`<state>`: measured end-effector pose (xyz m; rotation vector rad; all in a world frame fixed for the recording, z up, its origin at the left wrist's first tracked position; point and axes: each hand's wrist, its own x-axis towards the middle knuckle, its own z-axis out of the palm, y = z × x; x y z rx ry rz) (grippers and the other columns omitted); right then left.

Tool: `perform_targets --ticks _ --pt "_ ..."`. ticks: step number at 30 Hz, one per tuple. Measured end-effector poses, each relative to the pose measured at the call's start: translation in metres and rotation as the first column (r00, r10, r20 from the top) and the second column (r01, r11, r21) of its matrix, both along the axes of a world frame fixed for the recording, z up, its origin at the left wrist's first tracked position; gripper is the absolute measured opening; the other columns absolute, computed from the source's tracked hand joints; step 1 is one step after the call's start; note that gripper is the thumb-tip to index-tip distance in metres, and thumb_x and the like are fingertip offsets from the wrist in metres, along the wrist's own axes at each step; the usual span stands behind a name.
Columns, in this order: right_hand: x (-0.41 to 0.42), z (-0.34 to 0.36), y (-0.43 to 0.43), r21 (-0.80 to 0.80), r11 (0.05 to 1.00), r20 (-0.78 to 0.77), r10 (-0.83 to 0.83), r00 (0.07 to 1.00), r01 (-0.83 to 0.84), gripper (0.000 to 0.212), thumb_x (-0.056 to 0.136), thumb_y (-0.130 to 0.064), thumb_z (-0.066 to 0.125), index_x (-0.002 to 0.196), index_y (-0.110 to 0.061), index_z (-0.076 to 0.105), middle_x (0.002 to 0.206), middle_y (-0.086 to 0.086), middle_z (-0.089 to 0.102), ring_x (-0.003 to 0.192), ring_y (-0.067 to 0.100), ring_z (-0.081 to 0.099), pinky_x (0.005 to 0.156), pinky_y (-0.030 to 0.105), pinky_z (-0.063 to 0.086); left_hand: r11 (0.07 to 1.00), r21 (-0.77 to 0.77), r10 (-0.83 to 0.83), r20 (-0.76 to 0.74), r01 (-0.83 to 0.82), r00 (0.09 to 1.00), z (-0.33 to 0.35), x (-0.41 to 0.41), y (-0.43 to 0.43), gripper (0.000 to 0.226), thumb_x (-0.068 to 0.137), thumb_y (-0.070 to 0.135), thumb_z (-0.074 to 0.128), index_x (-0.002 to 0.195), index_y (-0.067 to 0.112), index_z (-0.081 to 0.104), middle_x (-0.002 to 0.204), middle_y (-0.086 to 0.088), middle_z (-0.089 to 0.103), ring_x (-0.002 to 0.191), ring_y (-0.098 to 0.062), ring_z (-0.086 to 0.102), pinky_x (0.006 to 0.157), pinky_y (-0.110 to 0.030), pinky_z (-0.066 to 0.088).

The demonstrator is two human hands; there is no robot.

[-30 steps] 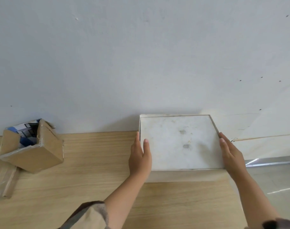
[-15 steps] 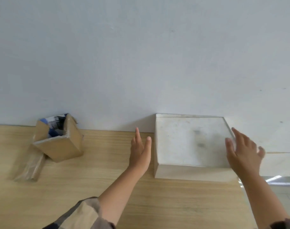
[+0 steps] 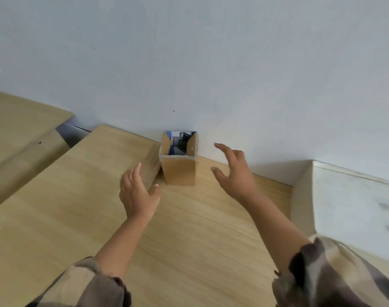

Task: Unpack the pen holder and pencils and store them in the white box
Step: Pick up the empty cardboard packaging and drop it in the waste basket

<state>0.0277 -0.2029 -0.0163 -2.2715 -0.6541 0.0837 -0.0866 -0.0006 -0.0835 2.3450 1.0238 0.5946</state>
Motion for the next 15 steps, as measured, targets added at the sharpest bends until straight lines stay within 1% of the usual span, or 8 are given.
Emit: perform_targets --ticks 2,4,6,8,10,12,13,15 --pt "0.001 -0.006 0.032 -0.057 0.997 0.004 0.052 0.999 -0.051 0.061 0.086 -0.031 0.059 0.138 -0.043 0.029 0.141 0.011 0.032 0.124 0.028 0.044 0.092 0.035 0.045 1.000 -0.011 0.001 -0.114 -0.002 0.993 -0.013 0.002 0.020 0.072 0.078 0.029 0.067 0.141 0.025 0.033 0.153 -0.017 0.022 0.142 -0.035 0.017 0.108 -0.053 0.028" --pt "0.005 -0.017 0.060 -0.127 0.990 0.014 0.065 0.998 -0.063 0.064 0.086 -0.031 0.059 0.140 -0.043 0.026 0.148 0.013 0.023 0.128 0.031 0.040 0.092 0.036 0.045 0.999 -0.026 -0.023 -0.230 0.018 0.973 -0.029 0.007 0.036 0.072 0.079 0.037 0.066 0.142 0.034 0.029 0.155 -0.017 0.014 0.143 -0.037 0.012 0.109 -0.053 0.025" --pt "0.009 -0.030 0.079 -0.189 0.981 -0.003 0.049 0.999 -0.049 0.067 0.086 -0.031 0.060 0.141 -0.042 0.025 0.152 0.016 0.016 0.131 0.034 0.037 0.095 0.039 0.045 0.997 -0.064 -0.066 -0.318 0.048 0.946 -0.049 0.012 0.048 0.072 0.080 0.044 0.062 0.142 0.039 0.027 0.156 -0.018 0.012 0.141 -0.038 0.015 0.108 -0.052 0.027" --pt "0.012 -0.045 0.090 -0.231 0.972 -0.006 0.028 1.000 -0.029 0.062 0.086 -0.030 0.060 0.139 -0.036 0.029 0.152 0.017 0.015 0.128 0.036 0.040 0.093 0.041 0.047 0.994 -0.074 -0.105 -0.347 0.084 0.932 -0.071 0.012 0.055 0.068 0.081 0.048 0.057 0.141 0.042 0.027 0.155 -0.017 0.016 0.137 -0.038 0.024 0.105 -0.051 0.031" --pt "0.013 -0.059 0.094 -0.235 0.972 0.037 0.015 0.999 -0.006 0.051 0.088 -0.028 0.058 0.134 -0.025 0.037 0.148 0.017 0.024 0.118 0.036 0.050 0.087 0.040 0.051 0.993 0.030 -0.101 -0.292 0.115 0.951 -0.094 0.006 0.056 0.061 0.083 0.046 0.055 0.140 0.041 0.033 0.150 -0.018 0.026 0.129 -0.039 0.034 0.101 -0.049 0.034" --pt "0.010 -0.069 0.093 -0.174 0.984 0.121 -0.008 0.993 0.029 0.041 0.090 -0.025 0.056 0.127 -0.017 0.042 0.140 0.017 0.037 0.101 0.034 0.059 0.076 0.036 0.051 0.985 0.133 -0.083 -0.173 0.106 0.982 -0.112 -0.001 0.055 0.054 0.084 0.041 0.056 0.136 0.038 0.042 0.143 -0.020 0.036 0.123 -0.040 0.039 0.098 -0.049 0.034" --pt "0.008 -0.073 0.091 -0.123 0.991 0.156 -0.034 0.987 0.053 0.038 0.091 -0.024 0.055 0.125 -0.014 0.044 0.135 0.016 0.042 0.096 0.033 0.060 0.073 0.033 0.048 0.983 0.156 -0.079 -0.113 0.097 0.990 -0.117 -0.003 0.055 0.051 0.085 0.039 0.057 0.134 0.037 0.046 0.141 -0.021 0.038 0.121 -0.040 0.040 0.098 -0.049 0.034" --pt "0.003 -0.082 0.084 -0.010 0.995 0.198 -0.093 0.976 0.097 0.034 0.091 -0.023 0.053 0.122 -0.011 0.048 0.128 0.014 0.048 0.093 0.029 0.058 0.072 0.029 0.043 0.986 0.150 -0.079 -0.013 0.080 0.997 -0.124 -0.005 0.056 0.047 0.085 0.035 0.059 0.131 0.035 0.050 0.139 -0.022 0.039 0.120 -0.041 0.040 0.099 -0.049 0.034"
